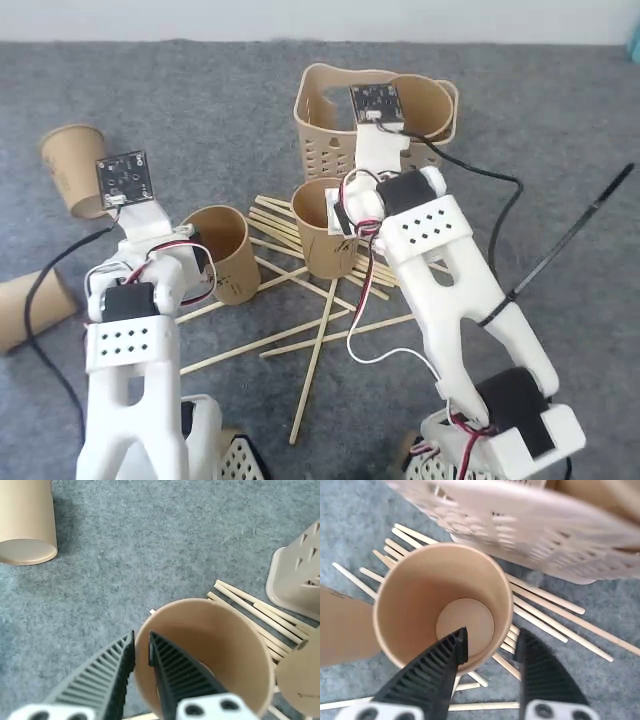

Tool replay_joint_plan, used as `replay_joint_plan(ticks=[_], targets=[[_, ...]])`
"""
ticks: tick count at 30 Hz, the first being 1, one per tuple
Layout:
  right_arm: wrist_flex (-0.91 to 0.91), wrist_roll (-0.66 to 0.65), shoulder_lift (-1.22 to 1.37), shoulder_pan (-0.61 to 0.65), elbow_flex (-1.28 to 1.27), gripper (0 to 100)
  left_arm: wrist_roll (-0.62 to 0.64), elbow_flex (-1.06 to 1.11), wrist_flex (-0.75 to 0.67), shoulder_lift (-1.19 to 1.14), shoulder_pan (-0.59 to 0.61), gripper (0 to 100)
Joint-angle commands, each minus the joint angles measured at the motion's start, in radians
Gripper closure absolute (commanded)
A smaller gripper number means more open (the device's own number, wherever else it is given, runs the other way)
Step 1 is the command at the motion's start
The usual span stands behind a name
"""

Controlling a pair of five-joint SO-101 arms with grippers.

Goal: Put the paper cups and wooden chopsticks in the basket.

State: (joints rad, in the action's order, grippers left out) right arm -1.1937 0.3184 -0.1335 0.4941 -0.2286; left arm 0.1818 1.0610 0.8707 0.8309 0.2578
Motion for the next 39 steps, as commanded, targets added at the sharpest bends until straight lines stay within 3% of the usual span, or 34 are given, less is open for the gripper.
replay_joint_plan(ticks=[1,12,22,28,39], targets=[[0.039,0.003,-0.013,0.002,-0.011,95.8,-0.003,-0.005,-0.026,0.006,0.005,95],[-0.150,-0.077,-0.191,-0.019,0.152,99.1,-0.003,-0.005,-0.026,0.006,0.005,95],[-0.358,-0.181,-0.332,-0.022,0.555,99.1,-0.003,-0.005,-0.026,0.006,0.005,95],[-0.305,-0.183,-0.332,-0.173,0.741,99.1,-0.003,-0.004,-0.026,0.006,0.005,95],[-0.213,-0.184,-0.217,-0.360,0.761,99.1,-0.005,-0.004,-0.026,0.006,0.005,95]])
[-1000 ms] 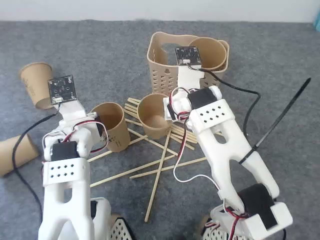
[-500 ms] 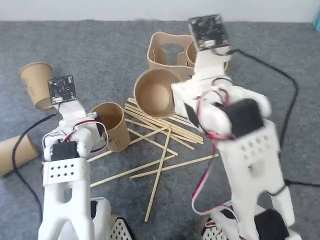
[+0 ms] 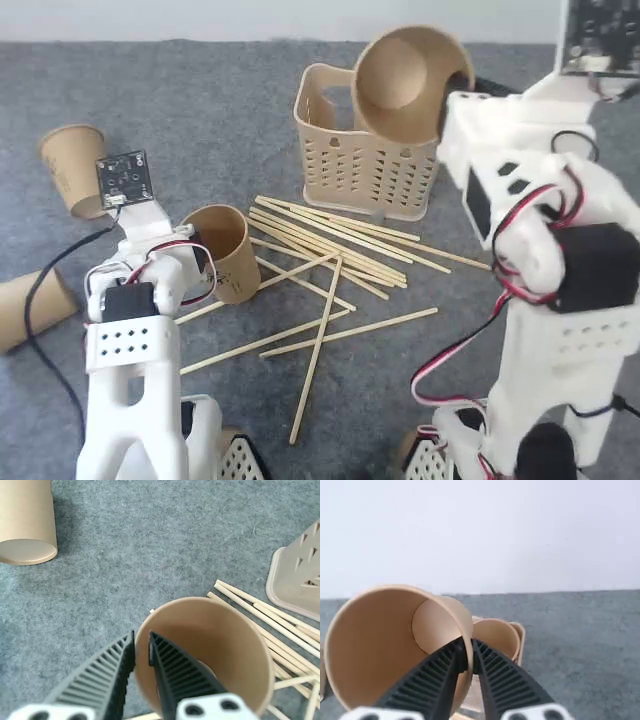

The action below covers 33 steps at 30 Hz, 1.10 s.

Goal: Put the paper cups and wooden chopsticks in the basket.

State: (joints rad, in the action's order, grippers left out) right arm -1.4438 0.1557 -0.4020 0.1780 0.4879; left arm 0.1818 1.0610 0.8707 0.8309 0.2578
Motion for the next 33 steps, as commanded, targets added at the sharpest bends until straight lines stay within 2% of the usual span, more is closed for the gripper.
replay_joint_plan(ticks=[1,9,23,29,33], targets=[[0.047,-0.020,0.079,-0.058,0.044,99.1,-0.005,-0.004,-0.026,0.006,0.005,95],[0.114,-0.018,0.228,-0.113,0.046,99.1,-0.005,-0.004,-0.026,0.006,0.005,95],[0.054,-0.020,0.354,-0.120,0.044,97.9,-0.005,-0.004,-0.026,0.006,0.005,95],[0.024,0.029,0.332,-0.114,0.087,80.6,-0.006,-0.004,-0.026,0.006,0.005,95],[-0.085,0.035,0.282,-0.119,0.193,77.8,-0.006,-0.004,-0.026,0.006,0.005,95]])
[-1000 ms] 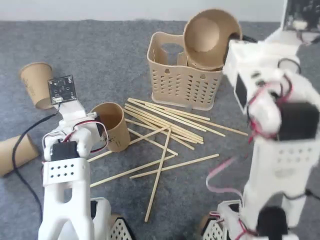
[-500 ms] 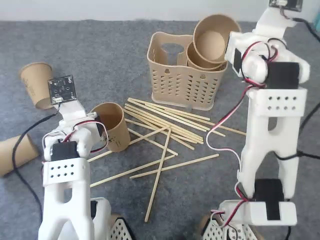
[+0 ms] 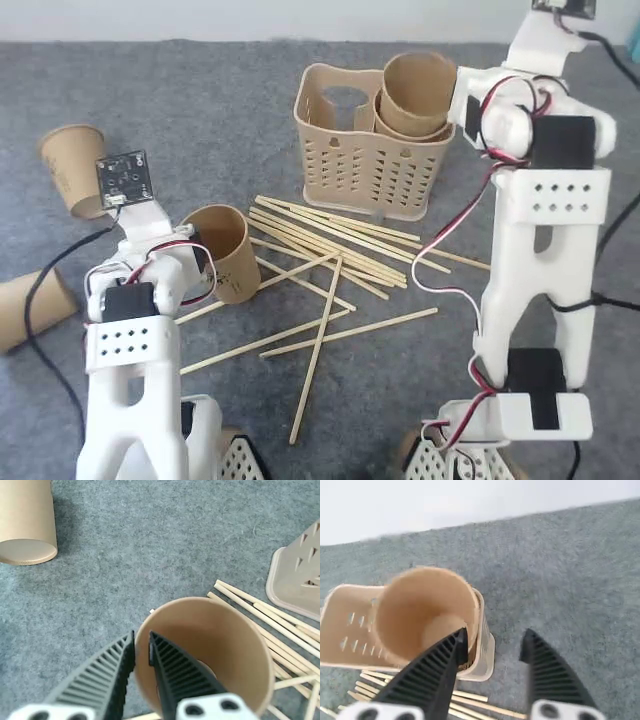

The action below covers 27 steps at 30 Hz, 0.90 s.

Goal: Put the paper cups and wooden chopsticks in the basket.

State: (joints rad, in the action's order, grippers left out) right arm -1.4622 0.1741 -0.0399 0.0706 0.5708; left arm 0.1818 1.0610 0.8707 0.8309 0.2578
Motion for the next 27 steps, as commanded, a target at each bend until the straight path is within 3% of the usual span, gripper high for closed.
replay_joint_plan(ticks=[1,7,10,15,21,27], targets=[[-0.104,0.015,-0.099,-0.012,0.138,77.8,-0.006,-0.004,-0.026,0.006,0.005,95],[-0.344,-0.003,-0.239,-0.013,0.181,77.9,-0.006,-0.008,-0.026,0.008,0.008,95],[-0.335,-0.097,-0.348,-0.058,0.012,77.9,-0.002,-0.025,-0.026,0.008,0.046,95],[-0.303,-0.146,-0.562,-0.108,-0.368,77.9,0.000,-0.108,0.025,0.008,0.135,95],[-0.082,-0.232,-0.820,-0.205,-0.899,77.9,0.000,-0.231,0.166,0.008,0.147,95],[0.289,-0.348,-1.021,-0.332,-1.476,77.9,-0.003,-0.335,0.282,0.008,0.147,95]])
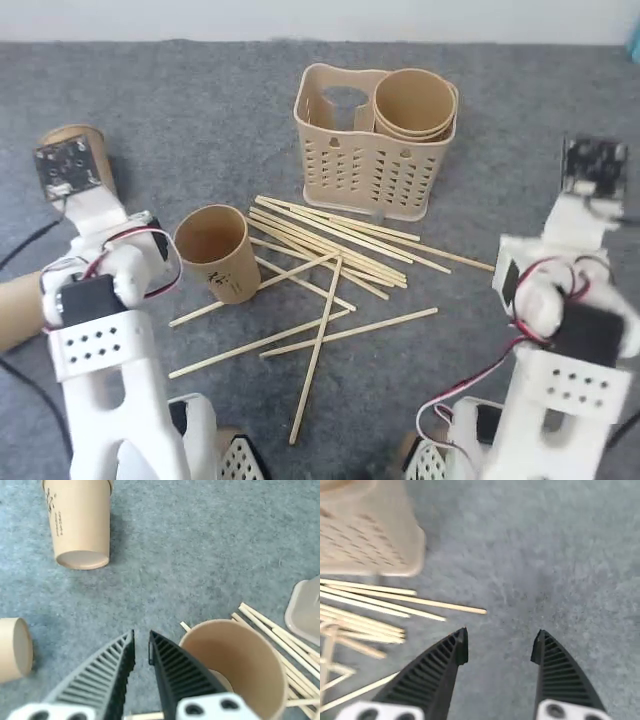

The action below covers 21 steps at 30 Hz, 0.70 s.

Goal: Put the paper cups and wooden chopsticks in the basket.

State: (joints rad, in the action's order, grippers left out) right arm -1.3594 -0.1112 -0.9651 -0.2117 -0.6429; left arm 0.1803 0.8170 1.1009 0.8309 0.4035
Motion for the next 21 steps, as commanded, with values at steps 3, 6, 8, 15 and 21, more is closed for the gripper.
replay_joint_plan(ticks=[3,6,8,15,21], targets=[[0.377,-0.066,-0.163,-0.071,-0.508,77.9,-0.005,-0.145,0.109,0.008,0.002,95],[0.507,-0.066,-0.200,-0.076,-0.667,77.9,-0.005,-0.194,0.155,-0.002,0.000,92],[0.564,-0.072,-0.213,-0.082,-0.730,77.9,-0.005,-0.214,0.178,-0.002,0.000,89],[0.576,-0.075,-0.219,-0.160,-0.750,77.9,-0.005,-0.177,0.172,-0.003,-0.011,86],[0.575,-0.075,-0.216,-0.156,-0.753,77.9,0.002,-0.082,0.083,-0.003,-0.095,86]])
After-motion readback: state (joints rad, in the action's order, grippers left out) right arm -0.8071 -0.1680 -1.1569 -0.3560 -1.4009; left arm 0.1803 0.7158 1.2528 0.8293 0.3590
